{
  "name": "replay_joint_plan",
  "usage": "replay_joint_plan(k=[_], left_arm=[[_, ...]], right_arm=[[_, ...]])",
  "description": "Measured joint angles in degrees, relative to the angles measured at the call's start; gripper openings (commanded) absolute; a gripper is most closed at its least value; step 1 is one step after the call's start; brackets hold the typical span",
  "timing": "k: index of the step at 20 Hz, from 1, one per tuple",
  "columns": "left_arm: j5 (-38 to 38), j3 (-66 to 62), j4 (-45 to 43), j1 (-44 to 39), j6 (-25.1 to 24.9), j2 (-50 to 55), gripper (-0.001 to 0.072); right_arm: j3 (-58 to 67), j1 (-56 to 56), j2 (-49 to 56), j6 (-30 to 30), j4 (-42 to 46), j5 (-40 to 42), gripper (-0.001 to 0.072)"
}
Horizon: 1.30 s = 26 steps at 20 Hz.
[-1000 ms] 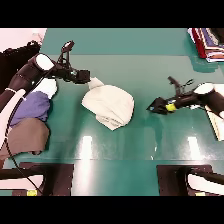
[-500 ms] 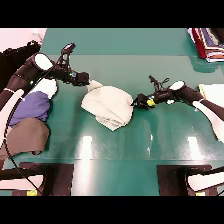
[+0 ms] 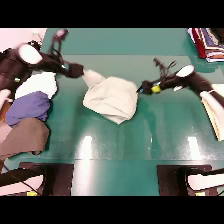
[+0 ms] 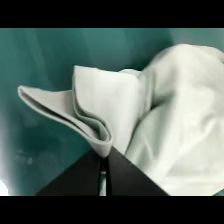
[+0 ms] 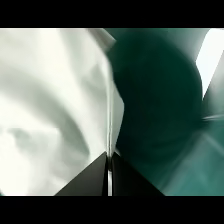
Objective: Fold the shirts.
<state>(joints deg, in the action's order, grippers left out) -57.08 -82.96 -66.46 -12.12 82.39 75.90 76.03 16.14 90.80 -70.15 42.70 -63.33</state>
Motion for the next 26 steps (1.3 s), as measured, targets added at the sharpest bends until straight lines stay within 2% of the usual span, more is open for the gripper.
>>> replay_joint_plan(k=[9, 16, 20, 26], left_arm=[[-1.14, -17.99, -4.55, -0.04, 0.13, -17.4, 0.0029], [-1.2, -24.13, -1.92, 0.0, 0.17, -19.82, 0.0029], [-2.73, -22.03, -1.77, 0.0, 0.17, -17.4, 0.0029], [-6.25, -9.38, -2.82, 0.0, 0.15, -9.27, 0.0029]], right_arm=[[20.41, -8.46, -21.92, -1.2, 8.35, -7.96, 0.0014], [27.85, -9.35, -29.29, -3.5, 11.1, -11.32, 0.0014], [20.85, -9.35, -30.08, -4.52, 11.54, -12.5, 0.0014], [-3.67, -9.38, -30.32, -4.92, 11.69, -9.03, 0.0015]])
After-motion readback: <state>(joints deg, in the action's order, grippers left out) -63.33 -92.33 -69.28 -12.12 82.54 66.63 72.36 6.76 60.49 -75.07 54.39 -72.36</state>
